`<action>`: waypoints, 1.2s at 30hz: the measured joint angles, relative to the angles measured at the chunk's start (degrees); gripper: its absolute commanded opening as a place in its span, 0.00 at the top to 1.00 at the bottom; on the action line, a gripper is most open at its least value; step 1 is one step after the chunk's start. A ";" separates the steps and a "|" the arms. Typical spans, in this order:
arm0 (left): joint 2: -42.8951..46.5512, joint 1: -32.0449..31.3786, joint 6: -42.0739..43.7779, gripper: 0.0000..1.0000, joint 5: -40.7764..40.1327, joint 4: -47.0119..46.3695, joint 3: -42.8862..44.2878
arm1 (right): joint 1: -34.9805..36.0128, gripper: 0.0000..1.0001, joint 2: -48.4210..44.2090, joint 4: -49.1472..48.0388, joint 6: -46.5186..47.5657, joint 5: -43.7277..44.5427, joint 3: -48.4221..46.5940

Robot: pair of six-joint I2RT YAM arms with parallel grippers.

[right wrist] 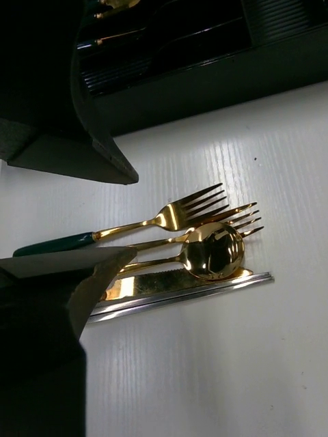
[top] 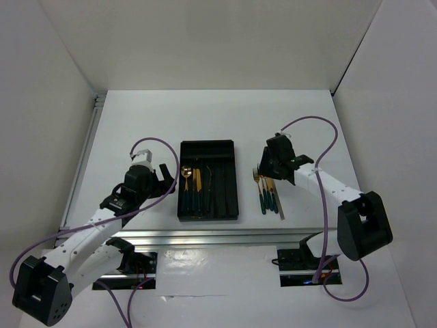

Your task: Sort the eating utensils into containers

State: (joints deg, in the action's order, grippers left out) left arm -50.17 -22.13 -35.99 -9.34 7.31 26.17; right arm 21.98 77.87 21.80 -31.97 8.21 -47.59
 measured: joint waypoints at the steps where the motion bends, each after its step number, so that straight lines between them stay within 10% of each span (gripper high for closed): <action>1: -0.04 0.00 0.00 0.00 0.00 0.00 0.00 | 0.20 0.52 0.09 0.07 -0.04 0.04 0.00; 36: -2.99 0.00 0.09 0.00 0.00 -0.02 -0.04 | 5.16 0.62 9.42 0.24 -1.70 1.42 1.60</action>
State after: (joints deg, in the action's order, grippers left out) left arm -53.17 -22.13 -35.90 -9.34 7.29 26.13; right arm 27.14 87.29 22.04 -33.67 9.63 -46.00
